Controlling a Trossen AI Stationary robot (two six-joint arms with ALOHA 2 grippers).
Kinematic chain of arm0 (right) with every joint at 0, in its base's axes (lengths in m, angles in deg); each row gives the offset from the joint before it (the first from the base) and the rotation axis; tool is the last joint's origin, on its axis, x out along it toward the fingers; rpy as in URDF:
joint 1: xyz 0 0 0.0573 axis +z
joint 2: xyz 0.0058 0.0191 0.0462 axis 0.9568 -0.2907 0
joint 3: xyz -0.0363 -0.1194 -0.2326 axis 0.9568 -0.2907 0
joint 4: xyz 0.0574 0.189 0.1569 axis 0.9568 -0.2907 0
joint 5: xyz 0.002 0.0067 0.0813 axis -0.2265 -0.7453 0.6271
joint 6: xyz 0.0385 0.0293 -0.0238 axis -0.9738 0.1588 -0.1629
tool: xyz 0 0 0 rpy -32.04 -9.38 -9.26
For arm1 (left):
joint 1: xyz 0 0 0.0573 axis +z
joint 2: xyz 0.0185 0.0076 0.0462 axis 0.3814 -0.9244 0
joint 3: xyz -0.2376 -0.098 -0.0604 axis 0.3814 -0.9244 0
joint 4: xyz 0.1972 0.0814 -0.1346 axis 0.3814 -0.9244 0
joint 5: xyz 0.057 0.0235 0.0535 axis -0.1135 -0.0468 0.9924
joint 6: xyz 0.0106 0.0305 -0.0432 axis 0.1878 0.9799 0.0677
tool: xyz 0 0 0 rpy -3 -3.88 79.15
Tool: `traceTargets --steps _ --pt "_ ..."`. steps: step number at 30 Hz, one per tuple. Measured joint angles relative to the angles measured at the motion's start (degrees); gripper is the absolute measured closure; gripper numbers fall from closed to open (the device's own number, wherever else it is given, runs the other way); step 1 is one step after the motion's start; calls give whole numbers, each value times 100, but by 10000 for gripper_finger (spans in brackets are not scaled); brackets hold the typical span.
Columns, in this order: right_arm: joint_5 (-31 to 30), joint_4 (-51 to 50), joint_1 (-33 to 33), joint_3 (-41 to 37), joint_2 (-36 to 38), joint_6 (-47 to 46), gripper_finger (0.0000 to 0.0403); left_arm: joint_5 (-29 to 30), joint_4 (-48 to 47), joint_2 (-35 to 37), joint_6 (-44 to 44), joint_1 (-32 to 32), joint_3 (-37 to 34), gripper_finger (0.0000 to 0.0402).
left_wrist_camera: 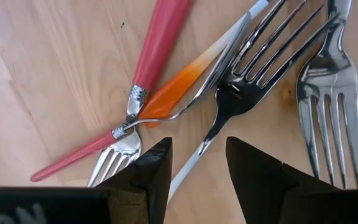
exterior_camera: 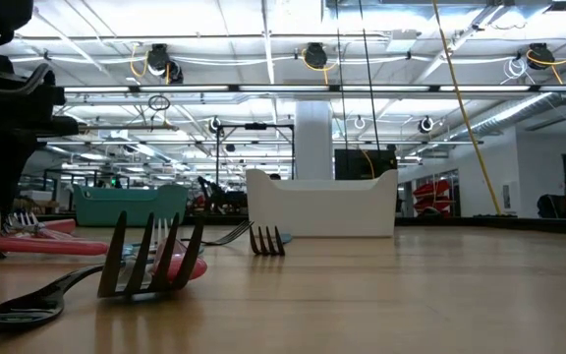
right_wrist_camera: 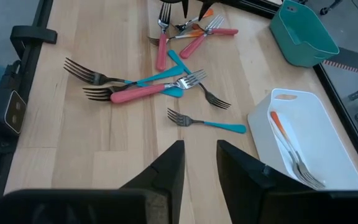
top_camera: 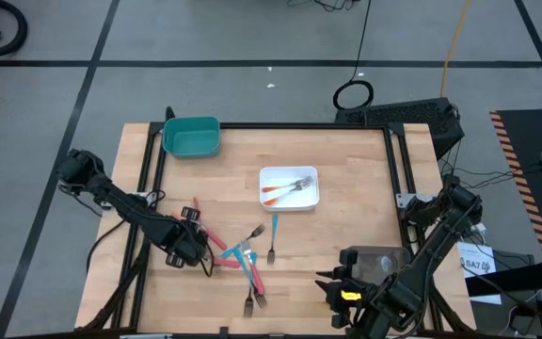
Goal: Sort silverware by color (type)
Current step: Put the orange fork into the white bin
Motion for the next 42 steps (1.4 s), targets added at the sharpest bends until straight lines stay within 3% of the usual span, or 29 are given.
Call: traceTargets --steps 16,26,42 --pt "0 0 2 0 0 0 314 2 75 -2 -152 122 -227 242" --pt "0 0 1 0 0 46 314 -106 178 -4 -141 203 -368 287" --pt "0 2 0 0 0 87 314 -116 627 -380 -47 196 -463 291"
